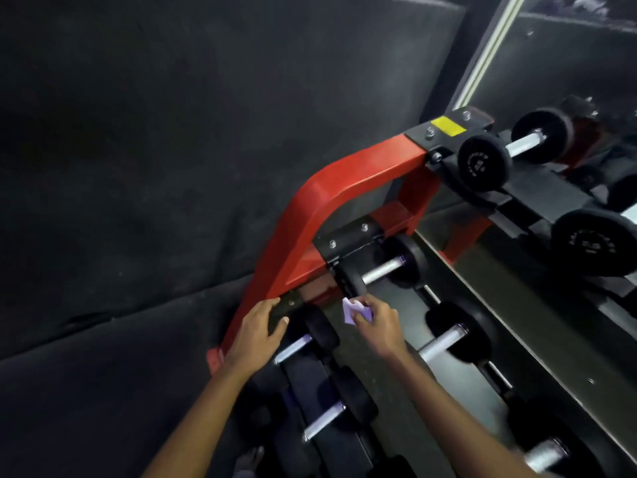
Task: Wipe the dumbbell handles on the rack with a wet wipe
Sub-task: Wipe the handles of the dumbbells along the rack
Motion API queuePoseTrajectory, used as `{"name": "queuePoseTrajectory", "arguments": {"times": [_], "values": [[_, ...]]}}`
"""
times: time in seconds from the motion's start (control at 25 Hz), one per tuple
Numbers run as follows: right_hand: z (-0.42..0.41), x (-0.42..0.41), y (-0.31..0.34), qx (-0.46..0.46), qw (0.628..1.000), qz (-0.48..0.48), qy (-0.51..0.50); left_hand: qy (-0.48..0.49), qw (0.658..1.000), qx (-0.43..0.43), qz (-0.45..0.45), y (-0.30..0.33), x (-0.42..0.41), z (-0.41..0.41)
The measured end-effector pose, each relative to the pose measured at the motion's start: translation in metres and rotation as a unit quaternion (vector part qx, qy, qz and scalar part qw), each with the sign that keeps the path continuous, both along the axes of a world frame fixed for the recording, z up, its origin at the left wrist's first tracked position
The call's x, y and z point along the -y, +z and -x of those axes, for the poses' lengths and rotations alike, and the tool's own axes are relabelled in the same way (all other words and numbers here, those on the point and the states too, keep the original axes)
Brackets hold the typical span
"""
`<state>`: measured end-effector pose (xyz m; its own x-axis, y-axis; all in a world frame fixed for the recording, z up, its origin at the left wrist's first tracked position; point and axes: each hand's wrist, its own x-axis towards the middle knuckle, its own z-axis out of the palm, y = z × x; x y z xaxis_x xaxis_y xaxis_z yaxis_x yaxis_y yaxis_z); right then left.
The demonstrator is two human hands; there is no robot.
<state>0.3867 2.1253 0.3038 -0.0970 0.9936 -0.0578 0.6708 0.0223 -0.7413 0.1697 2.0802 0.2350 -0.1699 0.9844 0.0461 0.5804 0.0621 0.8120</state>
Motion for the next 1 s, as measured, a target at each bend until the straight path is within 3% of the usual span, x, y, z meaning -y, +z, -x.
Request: {"name": "queuePoseTrajectory", "arguments": {"times": [0.36, 0.64, 0.8, 1.0], "values": [[0.032, -0.039, -0.133, 0.029, 0.997, 0.055, 0.052, 0.094, 0.994, 0.011, 0.053, -0.127, -0.012, 0.034], [0.053, -0.066, -0.308, 0.107, 0.983, 0.093, 0.118, 0.097, 0.988, -0.003, 0.117, -0.273, -0.028, 0.031], [0.077, -0.072, -0.385, 0.174, 0.962, 0.103, 0.183, 0.065, 0.985, -0.027, 0.155, -0.346, -0.035, 0.029], [0.109, -0.081, -0.451, 0.261, 0.907, 0.11, 0.312, 0.023, 0.981, -0.064, 0.18, -0.402, -0.035, 0.027]]}}
